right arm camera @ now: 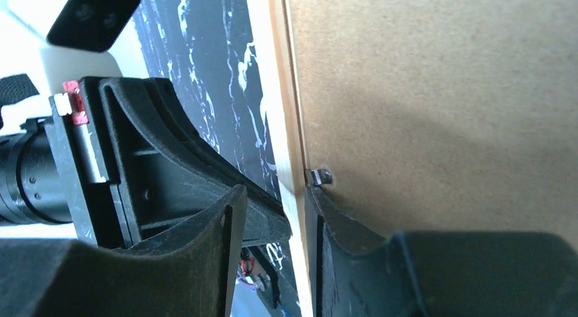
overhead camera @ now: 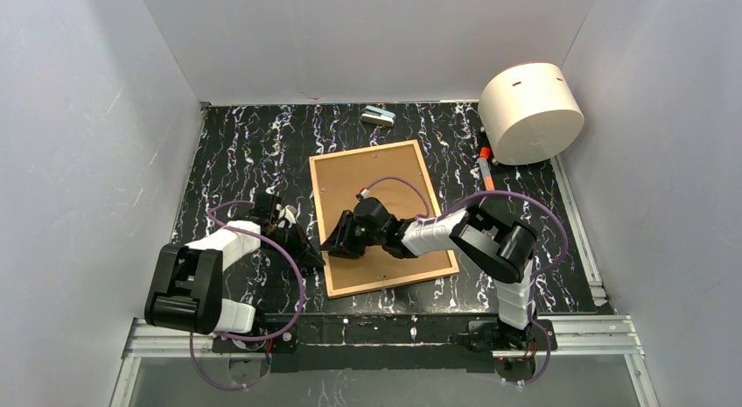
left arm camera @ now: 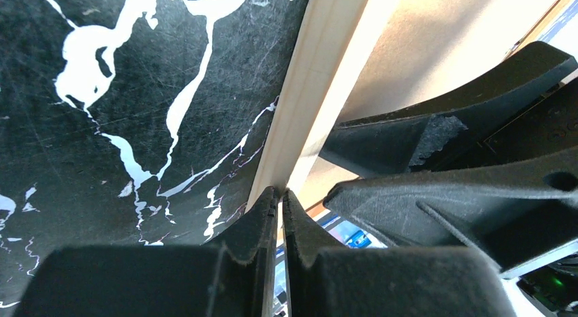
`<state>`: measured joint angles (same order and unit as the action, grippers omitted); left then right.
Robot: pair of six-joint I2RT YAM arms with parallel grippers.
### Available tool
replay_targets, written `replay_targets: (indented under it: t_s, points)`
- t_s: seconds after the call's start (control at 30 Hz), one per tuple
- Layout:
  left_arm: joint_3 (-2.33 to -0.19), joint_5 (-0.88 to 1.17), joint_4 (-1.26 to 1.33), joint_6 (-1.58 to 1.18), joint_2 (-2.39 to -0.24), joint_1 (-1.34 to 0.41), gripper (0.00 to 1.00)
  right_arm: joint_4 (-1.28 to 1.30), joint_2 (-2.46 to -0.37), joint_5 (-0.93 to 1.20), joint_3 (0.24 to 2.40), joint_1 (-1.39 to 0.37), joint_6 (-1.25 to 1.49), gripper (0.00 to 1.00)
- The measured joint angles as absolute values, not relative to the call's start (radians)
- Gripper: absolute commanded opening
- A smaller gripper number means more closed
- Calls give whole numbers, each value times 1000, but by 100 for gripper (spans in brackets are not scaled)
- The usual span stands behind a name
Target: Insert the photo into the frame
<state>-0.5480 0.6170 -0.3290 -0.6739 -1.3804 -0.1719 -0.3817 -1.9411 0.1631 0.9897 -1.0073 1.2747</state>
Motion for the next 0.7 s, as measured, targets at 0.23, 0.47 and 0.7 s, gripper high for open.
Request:
replay_targets:
  t_s: [0.23,0.47,0.7]
  points:
    - [-548,617,-329,-682,-1380,-171,2,-592,-1946,158,905,-1017,1207,49]
    - [-565,600,-357,-680,-1380,-173,7,-676,-1889,140,818,-1005,1172,56]
    - [-712,520,-423,-627,-1397,-174,21,-598,-1704,129,846,-903,1104,55]
